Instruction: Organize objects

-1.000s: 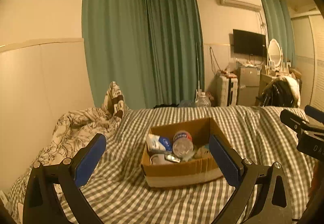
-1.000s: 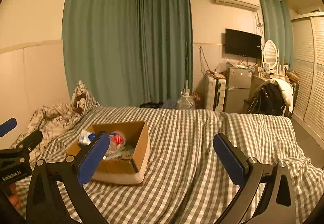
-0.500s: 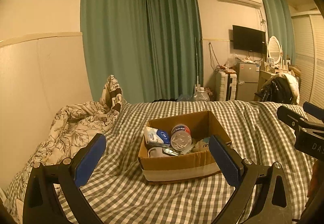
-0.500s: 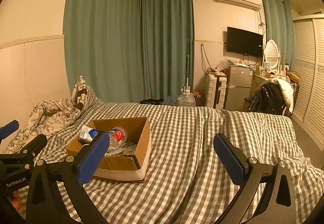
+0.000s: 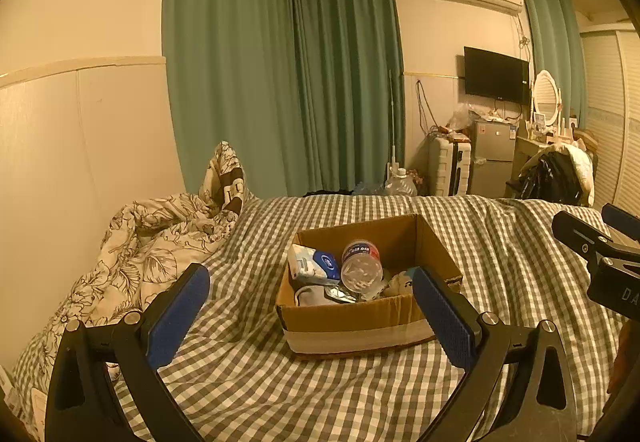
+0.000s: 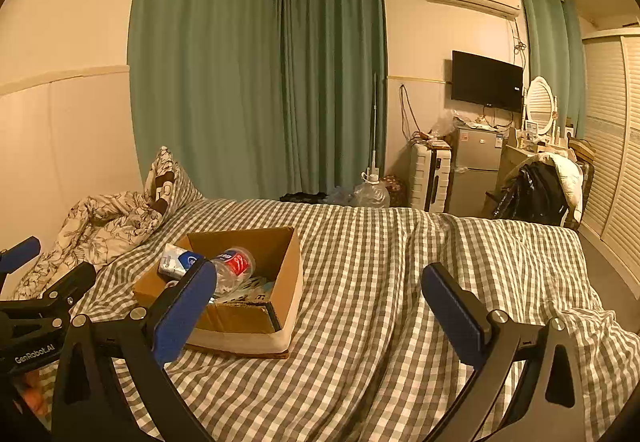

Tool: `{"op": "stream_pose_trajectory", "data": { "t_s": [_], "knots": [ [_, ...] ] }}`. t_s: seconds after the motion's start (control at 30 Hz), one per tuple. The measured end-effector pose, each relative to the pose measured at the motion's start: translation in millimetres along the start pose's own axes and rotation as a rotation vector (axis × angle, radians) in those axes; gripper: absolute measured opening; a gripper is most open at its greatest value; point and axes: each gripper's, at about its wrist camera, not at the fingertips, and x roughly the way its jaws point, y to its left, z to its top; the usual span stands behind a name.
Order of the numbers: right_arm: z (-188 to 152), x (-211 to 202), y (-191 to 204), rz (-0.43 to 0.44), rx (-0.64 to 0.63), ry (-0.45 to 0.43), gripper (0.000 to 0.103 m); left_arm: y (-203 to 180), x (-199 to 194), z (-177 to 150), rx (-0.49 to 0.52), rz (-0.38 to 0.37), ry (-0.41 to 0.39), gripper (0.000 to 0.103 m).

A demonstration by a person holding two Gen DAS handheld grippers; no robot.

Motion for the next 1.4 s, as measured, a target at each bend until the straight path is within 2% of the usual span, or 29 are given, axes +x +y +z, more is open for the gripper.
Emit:
{"op": "stream_pose_trajectory", "data": {
  "t_s": [1.4],
  "knots": [
    [-5.7, 4.9, 8.0, 0.01, -0.009, 0.015, 0.103, 3.9, 1.6, 0.3, -0.012, 0.02, 0.02, 0.103]
  ]
}}
